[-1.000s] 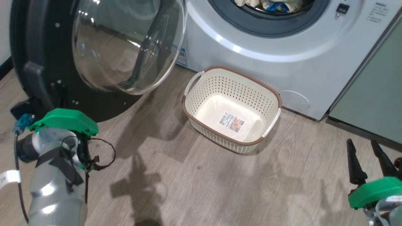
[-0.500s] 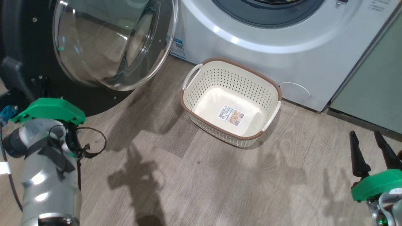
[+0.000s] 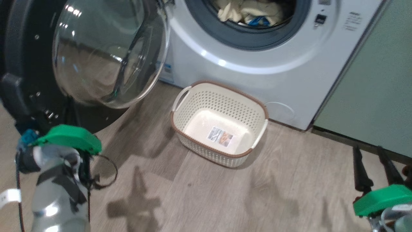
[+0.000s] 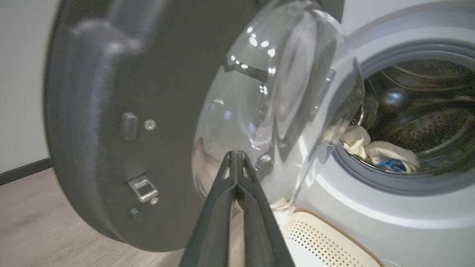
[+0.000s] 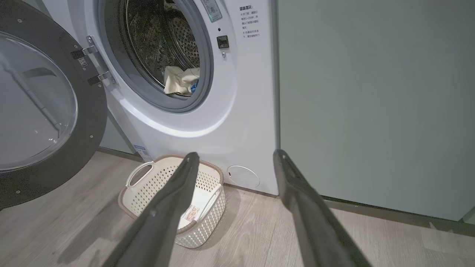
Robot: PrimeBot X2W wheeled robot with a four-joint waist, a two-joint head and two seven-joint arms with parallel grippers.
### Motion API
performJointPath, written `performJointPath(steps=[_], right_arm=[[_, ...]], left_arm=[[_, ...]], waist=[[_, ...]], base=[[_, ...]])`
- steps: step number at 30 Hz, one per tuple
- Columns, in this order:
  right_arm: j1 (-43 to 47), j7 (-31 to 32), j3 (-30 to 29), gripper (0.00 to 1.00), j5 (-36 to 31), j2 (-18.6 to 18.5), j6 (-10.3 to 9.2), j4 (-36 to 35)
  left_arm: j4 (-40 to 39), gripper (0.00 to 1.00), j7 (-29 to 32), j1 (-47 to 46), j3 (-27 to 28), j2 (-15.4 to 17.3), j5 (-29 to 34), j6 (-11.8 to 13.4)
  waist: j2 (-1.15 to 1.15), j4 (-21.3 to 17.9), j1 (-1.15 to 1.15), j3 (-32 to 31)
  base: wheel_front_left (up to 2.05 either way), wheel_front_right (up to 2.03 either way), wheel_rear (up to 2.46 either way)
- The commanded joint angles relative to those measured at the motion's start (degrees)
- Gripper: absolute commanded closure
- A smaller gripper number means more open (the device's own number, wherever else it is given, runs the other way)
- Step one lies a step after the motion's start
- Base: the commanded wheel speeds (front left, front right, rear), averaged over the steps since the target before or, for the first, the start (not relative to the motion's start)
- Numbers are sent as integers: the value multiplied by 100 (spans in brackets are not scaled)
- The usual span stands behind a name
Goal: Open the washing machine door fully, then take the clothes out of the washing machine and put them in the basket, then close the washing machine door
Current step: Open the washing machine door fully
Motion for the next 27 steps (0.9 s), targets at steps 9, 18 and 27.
performJointPath(steps=[9,18,27], right_arm=[[177,-55,-97,0,41,183,3,-242],[214,-55,-68,0,-18,235,3,-324],[311,-55,-9,0,-91,205,3,-366]], left_arm=[[-508,100,-35,618,-683,58,70,-242],[-697,0,-35,950,-1292,328,-298,-255],[-675,0,-35,1127,-1449,574,-649,-256]], waist=[[0,-748,1,-473],[0,-1562,1,-590],[0,-2207,1,-723]], base=[[0,0,0],[0,0,0],[0,0,0]])
